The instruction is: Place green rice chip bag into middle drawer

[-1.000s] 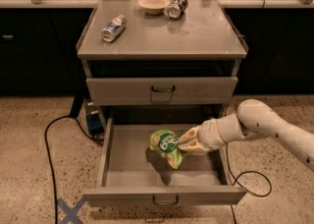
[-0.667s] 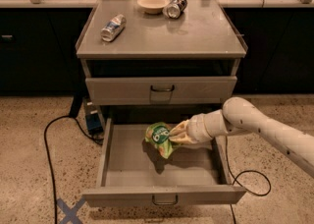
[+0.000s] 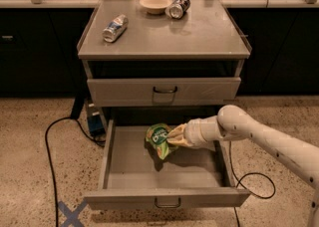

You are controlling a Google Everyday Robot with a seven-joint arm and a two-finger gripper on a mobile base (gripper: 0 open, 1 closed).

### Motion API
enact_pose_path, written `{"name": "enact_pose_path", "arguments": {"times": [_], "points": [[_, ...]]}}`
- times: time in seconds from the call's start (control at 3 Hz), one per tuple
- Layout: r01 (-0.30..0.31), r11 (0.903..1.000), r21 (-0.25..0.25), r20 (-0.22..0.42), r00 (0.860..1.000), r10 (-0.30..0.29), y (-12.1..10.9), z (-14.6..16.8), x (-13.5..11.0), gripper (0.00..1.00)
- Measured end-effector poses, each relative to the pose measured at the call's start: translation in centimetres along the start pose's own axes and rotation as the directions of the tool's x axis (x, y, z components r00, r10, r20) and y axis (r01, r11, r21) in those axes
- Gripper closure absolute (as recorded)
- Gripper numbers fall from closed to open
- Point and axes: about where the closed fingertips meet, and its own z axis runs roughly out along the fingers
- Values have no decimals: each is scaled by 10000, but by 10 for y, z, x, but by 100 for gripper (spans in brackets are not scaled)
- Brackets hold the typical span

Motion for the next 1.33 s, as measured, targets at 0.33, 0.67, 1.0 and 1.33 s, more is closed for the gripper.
{"name": "enact_pose_path", "arguments": {"times": [0.33,0.67,1.0,1.33], "points": [[-473,9987,-196,107,9988,475,21,12,19,100],[-815,9957,-442,109,9966,820,39,20,34,100],[-1258,9878,-917,187,9916,1281,54,26,49,100],[-1990,9708,-1342,312,9783,2048,66,26,65,100]]}}
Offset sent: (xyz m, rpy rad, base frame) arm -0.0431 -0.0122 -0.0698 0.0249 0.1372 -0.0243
